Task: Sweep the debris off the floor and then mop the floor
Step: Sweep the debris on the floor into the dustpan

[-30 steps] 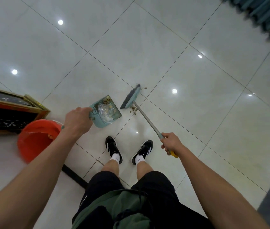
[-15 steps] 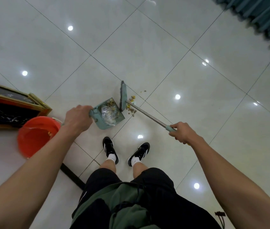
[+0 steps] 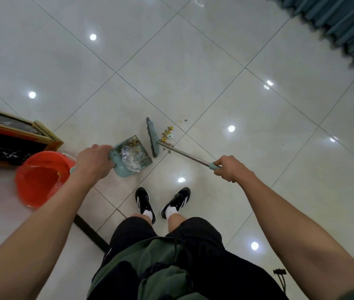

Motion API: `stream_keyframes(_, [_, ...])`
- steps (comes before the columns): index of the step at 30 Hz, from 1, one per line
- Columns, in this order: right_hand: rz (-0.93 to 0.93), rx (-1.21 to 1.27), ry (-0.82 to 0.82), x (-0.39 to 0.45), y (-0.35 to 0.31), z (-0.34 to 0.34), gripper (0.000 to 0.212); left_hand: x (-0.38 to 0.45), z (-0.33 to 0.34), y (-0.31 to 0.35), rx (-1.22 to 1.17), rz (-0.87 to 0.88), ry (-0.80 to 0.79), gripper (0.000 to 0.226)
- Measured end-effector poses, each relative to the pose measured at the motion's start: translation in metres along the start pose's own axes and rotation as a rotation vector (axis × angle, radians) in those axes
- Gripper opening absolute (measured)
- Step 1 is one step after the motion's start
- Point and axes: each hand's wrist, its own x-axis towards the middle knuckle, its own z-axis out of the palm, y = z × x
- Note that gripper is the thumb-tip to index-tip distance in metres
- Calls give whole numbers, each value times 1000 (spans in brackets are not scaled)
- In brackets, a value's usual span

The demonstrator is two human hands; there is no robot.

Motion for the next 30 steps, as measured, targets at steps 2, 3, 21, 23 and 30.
stream_keyframes(2, [8, -71, 27, 3, -2, -3, 29, 1, 1, 0, -3, -2, 5, 20])
stream_keyframes(3, [22, -99, 40, 5, -2, -4, 28, 3, 2, 0, -12, -4, 5, 20])
stream_keyframes(21, [156, 546, 35, -1, 3, 5, 43, 25, -3, -1, -126, 19, -12, 20])
stream_keyframes(23, [164, 665, 42, 6, -13, 16, 45, 27, -1, -2, -133, 17, -22, 22])
stream_keyframes(30, [252, 920, 22, 45, -76, 50, 25, 28, 13, -6, -130, 21, -24, 22])
